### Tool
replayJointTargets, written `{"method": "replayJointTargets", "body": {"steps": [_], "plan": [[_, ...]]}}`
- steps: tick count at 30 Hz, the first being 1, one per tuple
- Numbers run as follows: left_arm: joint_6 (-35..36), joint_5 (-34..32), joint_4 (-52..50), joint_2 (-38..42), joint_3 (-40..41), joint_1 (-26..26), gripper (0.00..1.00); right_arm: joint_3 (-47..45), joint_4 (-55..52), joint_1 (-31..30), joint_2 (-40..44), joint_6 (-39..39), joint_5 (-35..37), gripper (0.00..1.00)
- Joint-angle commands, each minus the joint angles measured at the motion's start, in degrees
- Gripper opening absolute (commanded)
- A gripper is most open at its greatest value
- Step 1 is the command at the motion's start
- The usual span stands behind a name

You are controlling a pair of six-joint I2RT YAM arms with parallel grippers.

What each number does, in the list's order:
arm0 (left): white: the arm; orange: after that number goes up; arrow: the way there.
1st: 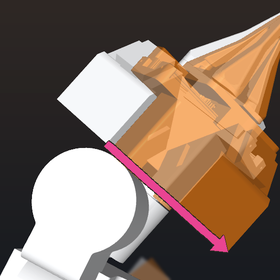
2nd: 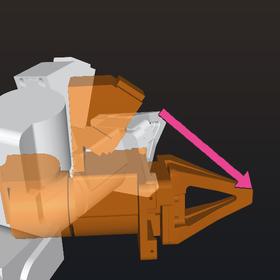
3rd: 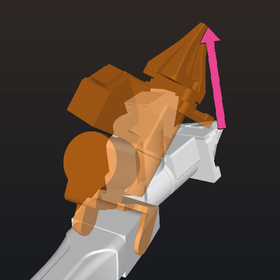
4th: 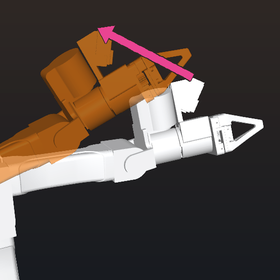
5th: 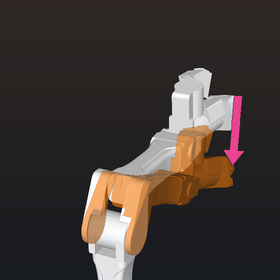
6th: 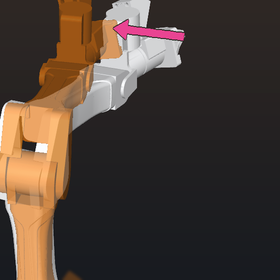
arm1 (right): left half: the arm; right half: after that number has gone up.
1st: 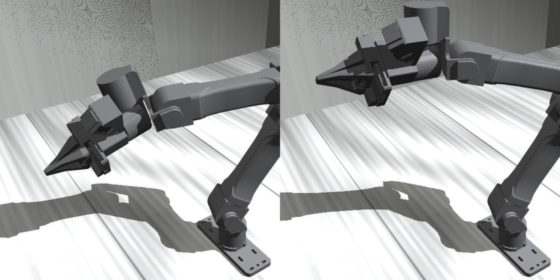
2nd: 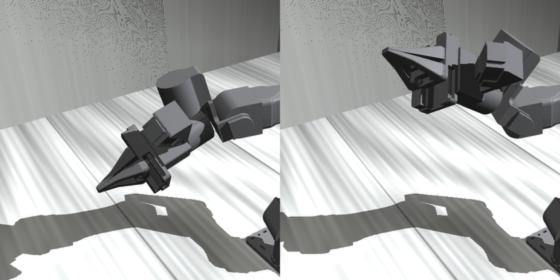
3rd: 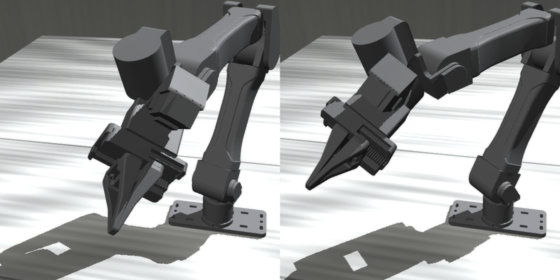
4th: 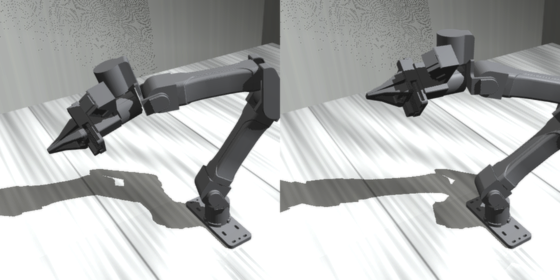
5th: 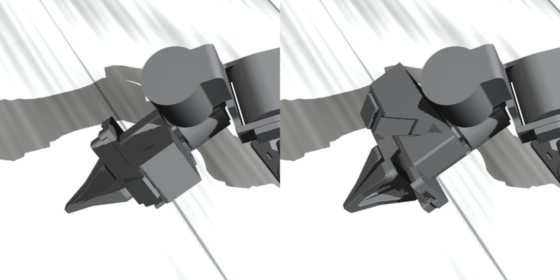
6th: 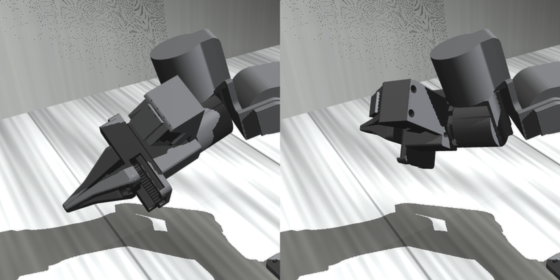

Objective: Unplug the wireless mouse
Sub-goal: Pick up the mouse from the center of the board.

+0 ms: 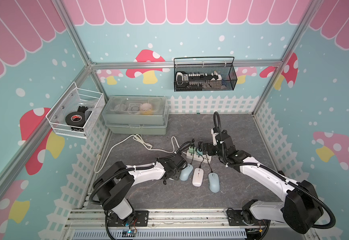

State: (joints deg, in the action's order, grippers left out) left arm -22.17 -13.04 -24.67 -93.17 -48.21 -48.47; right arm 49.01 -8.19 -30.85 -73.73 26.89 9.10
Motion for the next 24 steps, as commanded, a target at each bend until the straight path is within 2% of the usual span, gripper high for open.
{"method": "replayJointTargets", "body": {"steps": [1,5,12,20,24], "plan": [[-1.6,-1.4,-4.2,-1.4,0.3,-0.3,0.53,-0.2,-0.1,-0.4,-0.4,0.7,0.4,1.0],[-1.6,-1.7,-4.2,-1.3,0.3,-0.3,0.34,-0.1,0.1,-0.4,-0.6,0.9,0.1,0.99],[-1.8,-4.6,-4.4,0.9,-1.1,-0.3,0.34,0.0,-0.2,-0.4,0.3,0.2,-1.3,0.99],[1.0,-7.5,-1.2,9.1,-1.7,-0.2,0.33,0.4,1.3,-0.4,1.5,0.8,-6.6,1.0],[2.6,-6.0,4.0,14.3,0.2,0.6,0.32,0.3,2.6,-0.5,2.4,3.2,-10.3,0.99]]}}
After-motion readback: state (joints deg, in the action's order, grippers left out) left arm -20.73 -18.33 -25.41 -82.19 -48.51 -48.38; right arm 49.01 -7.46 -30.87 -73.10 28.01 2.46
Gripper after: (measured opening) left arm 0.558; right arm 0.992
